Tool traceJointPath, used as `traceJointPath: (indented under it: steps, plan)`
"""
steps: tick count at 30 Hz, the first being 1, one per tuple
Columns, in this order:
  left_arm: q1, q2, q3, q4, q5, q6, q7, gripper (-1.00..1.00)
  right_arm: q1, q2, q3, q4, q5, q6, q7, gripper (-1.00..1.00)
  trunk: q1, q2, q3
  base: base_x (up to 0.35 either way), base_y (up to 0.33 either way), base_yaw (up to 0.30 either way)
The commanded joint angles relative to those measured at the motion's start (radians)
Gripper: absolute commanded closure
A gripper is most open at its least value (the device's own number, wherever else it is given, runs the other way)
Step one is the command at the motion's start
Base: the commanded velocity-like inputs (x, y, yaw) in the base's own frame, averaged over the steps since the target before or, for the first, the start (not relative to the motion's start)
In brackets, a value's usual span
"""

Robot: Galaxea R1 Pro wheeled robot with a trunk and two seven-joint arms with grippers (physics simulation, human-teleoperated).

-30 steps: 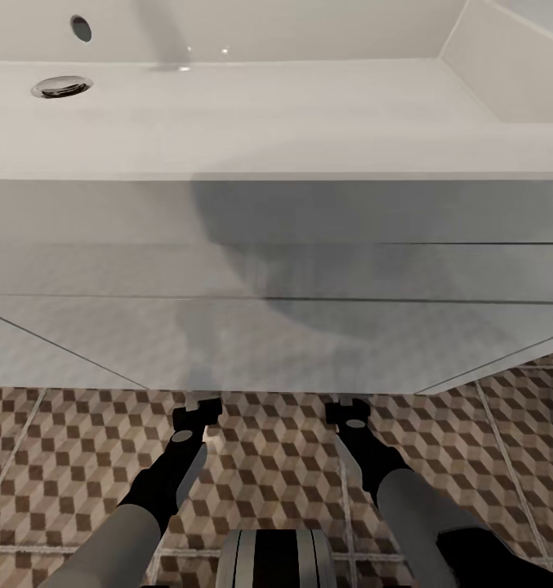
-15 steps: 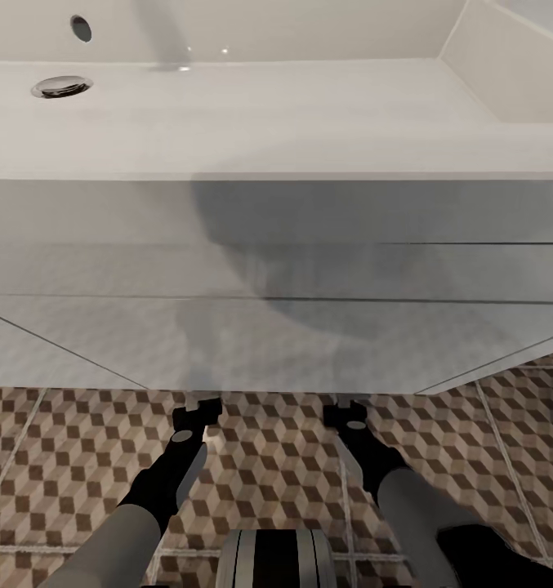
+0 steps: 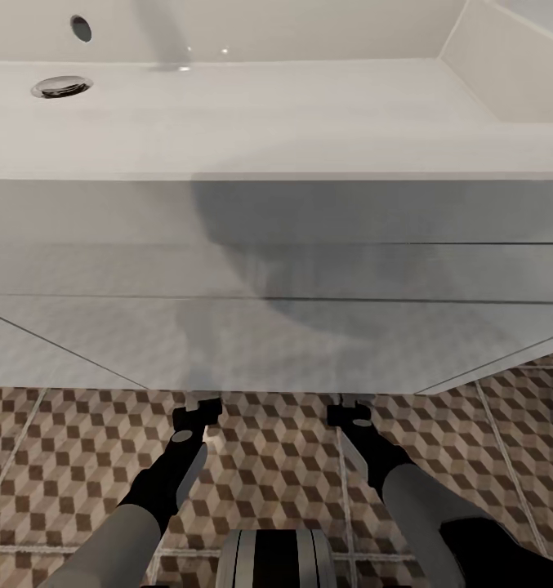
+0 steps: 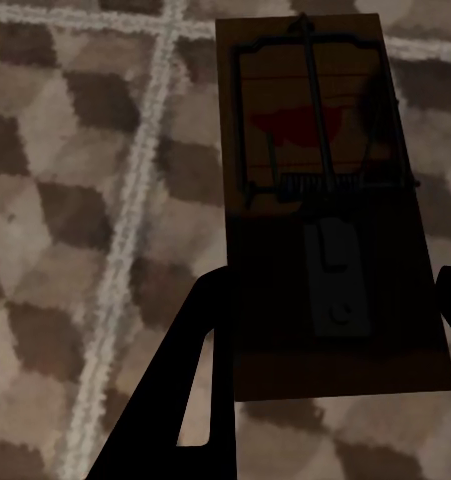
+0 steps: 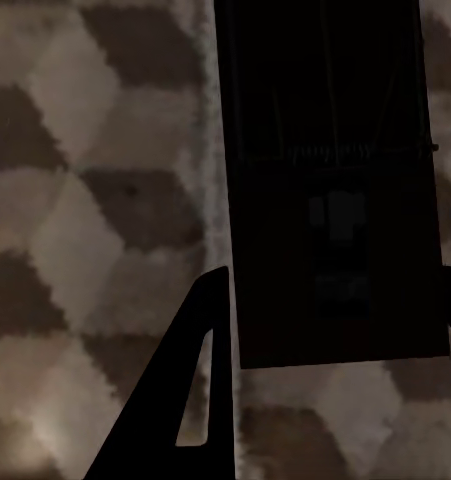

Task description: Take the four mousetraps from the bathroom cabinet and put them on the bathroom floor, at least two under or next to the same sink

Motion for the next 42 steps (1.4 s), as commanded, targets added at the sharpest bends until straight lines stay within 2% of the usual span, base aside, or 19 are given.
traceJointPath:
  steps: [1, 9, 17, 23, 42]
  plan:
    - [0.0, 0.001, -0.006, -0.002, 0.008, 0.005, 0.008, 1.0, -0.001, -0.001, 0.008, -0.001, -0.006, 0.005, -0.007, 1.0, 0.0, 0.0, -0.001, 0.0, 0.0, 0.0]
    - [0.0, 0.001, -0.006, -0.001, 0.008, 0.005, 0.008, 1.0, -0.024, -0.011, 0.008, 0.036, -0.009, 0.011, -0.006, 1.0, 0.0, 0.0, -0.001, 0.0, 0.0, 0.0]
    - [0.0, 0.001, -0.006, -0.001, 0.008, 0.006, 0.008, 1.0, -0.046, -0.019, 0.008, 0.084, -0.039, 0.005, -0.006, 1.0, 0.0, 0.0, -0.001, 0.0, 0.0, 0.0]
    - [0.0, 0.0, -0.006, -0.001, 0.007, 0.008, 0.008, 1.0, -0.047, -0.026, 0.008, 0.089, -0.042, 0.004, -0.006, 1.0, 0.0, 0.0, -0.001, 0.0, 0.0, 0.0]
    - [0.0, -0.004, -0.009, 0.01, -0.003, 0.015, 0.01, 1.0, -0.047, -0.027, 0.008, 0.094, -0.046, 0.013, -0.006, 1.0, 0.0, 0.0, -0.001, 0.0, 0.0, 0.0]
